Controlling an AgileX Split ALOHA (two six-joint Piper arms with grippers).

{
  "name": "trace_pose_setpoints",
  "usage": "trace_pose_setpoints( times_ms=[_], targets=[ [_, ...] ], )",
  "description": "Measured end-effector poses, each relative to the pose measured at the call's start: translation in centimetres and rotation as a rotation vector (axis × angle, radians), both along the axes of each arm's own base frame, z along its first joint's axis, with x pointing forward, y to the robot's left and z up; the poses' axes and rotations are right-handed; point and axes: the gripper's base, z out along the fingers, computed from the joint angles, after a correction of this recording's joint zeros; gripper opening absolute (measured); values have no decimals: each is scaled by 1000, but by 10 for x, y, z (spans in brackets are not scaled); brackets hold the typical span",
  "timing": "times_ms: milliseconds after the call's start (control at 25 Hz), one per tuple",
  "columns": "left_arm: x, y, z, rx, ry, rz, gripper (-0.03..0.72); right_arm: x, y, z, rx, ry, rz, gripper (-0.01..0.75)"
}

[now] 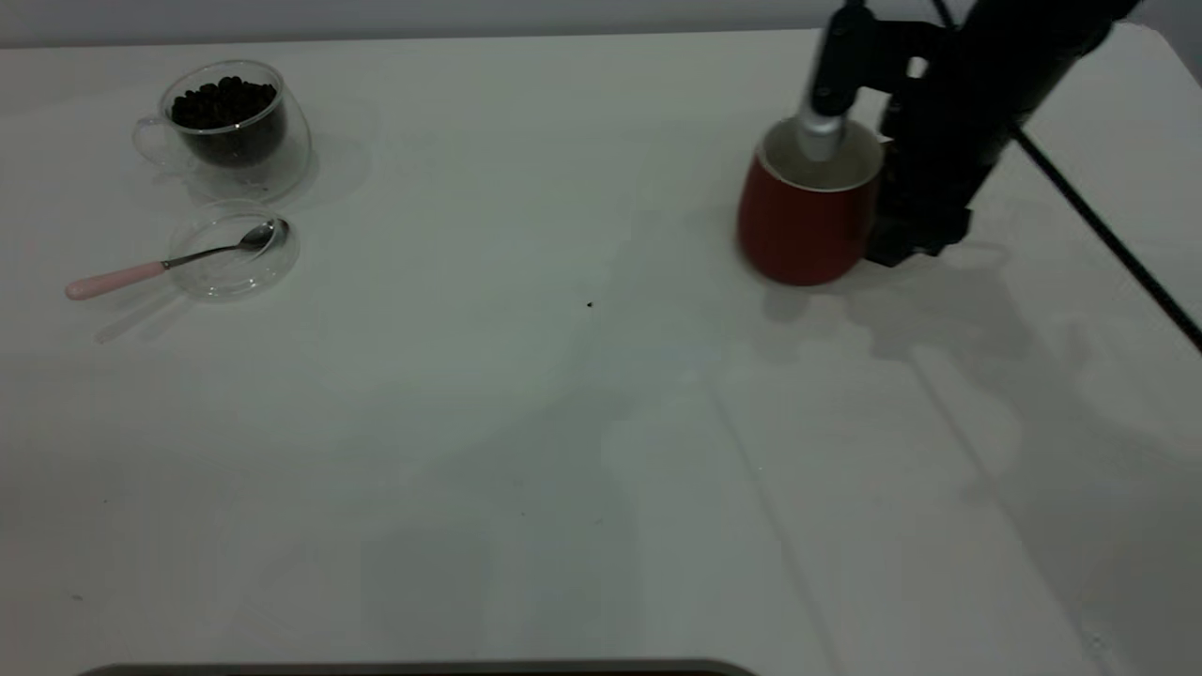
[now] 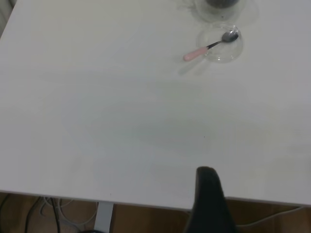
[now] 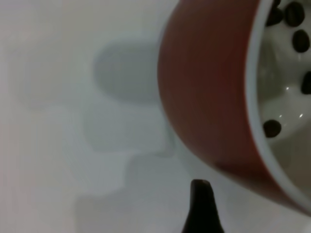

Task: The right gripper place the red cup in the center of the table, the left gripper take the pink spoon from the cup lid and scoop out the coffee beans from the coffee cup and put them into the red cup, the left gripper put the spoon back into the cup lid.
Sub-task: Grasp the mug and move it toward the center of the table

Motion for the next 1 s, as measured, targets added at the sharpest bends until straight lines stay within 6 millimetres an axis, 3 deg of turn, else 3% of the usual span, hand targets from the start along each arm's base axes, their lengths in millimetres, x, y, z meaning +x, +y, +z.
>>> trace_pose_setpoints(
  times_ms=[400, 800, 1000],
  targets=[
    [0, 0, 0, 1, 0, -1, 589, -15, 71, 4, 99, -102, 18, 589],
    [0, 0, 0, 2, 0, -2, 589, -35, 123, -4, 192, -165, -49, 589],
    [0, 0, 0, 2, 0, -2, 589, -42, 146, 3, 237, -200, -54, 589]
  ],
)
